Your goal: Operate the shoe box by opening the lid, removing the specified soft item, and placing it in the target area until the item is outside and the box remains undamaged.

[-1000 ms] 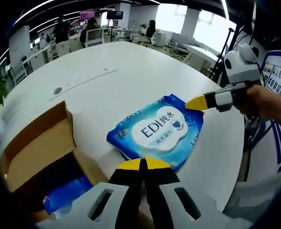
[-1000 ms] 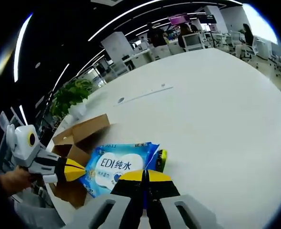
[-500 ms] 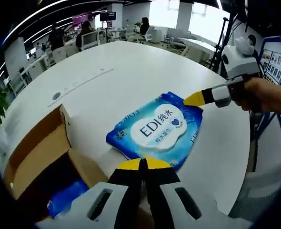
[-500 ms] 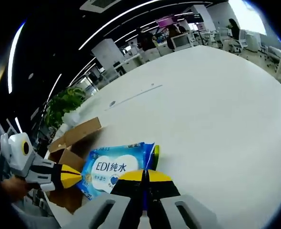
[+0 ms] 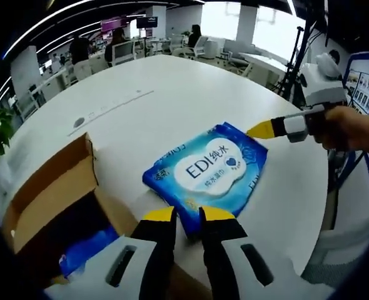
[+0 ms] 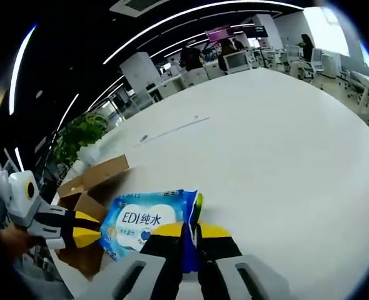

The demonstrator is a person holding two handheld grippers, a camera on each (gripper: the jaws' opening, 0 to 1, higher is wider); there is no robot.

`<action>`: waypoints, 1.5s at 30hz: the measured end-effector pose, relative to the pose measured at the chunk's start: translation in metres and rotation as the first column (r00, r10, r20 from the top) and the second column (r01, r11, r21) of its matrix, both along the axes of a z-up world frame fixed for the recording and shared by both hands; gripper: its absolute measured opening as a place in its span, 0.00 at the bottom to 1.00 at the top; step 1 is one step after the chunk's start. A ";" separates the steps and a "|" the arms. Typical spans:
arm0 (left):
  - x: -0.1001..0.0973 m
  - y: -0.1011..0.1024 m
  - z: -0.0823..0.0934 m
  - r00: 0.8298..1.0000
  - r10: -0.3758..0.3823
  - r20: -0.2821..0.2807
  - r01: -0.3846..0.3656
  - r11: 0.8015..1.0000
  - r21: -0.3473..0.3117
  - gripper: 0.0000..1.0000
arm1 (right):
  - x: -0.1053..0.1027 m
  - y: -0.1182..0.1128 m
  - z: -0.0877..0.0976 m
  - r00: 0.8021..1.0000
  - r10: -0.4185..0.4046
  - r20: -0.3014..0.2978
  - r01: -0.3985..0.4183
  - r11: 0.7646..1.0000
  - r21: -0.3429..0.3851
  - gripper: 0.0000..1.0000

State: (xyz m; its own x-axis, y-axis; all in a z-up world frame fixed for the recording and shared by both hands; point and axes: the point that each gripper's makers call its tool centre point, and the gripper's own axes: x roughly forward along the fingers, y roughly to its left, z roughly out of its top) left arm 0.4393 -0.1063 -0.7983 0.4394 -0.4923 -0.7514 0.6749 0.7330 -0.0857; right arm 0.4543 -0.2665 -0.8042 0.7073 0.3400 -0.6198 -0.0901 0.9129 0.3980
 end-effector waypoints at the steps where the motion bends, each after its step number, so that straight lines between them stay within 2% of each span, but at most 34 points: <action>1: 0.000 0.000 0.002 1.000 -0.001 0.006 0.001 1.000 -0.002 0.14 | -0.001 -0.002 0.001 1.000 0.001 0.005 -0.001 1.000 -0.006 0.05; 4: -0.003 -0.002 0.007 1.000 -0.005 0.008 0.005 1.000 -0.020 0.20 | -0.005 -0.002 0.006 1.000 0.012 0.015 -0.011 1.000 -0.017 0.09; 11: -0.008 -0.001 0.018 1.000 0.006 0.016 -0.005 0.999 -0.049 0.24 | -0.010 -0.003 0.018 0.997 0.058 0.045 -0.055 0.997 -0.058 0.18; 21: -0.012 0.004 0.039 0.999 0.023 0.028 -0.020 0.994 -0.106 0.32 | -0.015 0.009 0.042 0.987 0.133 0.086 -0.124 0.987 -0.101 0.24; 24: -0.011 0.008 0.047 0.998 0.052 0.033 -0.047 0.989 -0.138 0.36 | -0.017 0.020 0.051 0.984 0.152 0.094 -0.145 0.986 -0.078 0.25; 30: -0.013 0.017 0.061 0.996 0.080 0.043 -0.071 0.982 -0.176 0.39 | -0.018 0.041 0.065 0.971 0.207 0.119 -0.198 0.977 -0.077 0.29; 38: -0.016 0.032 0.073 0.994 0.092 0.059 -0.079 0.980 -0.184 0.41 | -0.019 0.069 0.083 0.950 0.277 0.147 -0.267 0.960 -0.086 0.32; 45: -0.018 0.048 0.080 0.991 0.117 0.065 -0.102 0.976 -0.194 0.42 | -0.021 0.091 0.090 0.931 0.330 0.154 -0.318 0.943 -0.095 0.35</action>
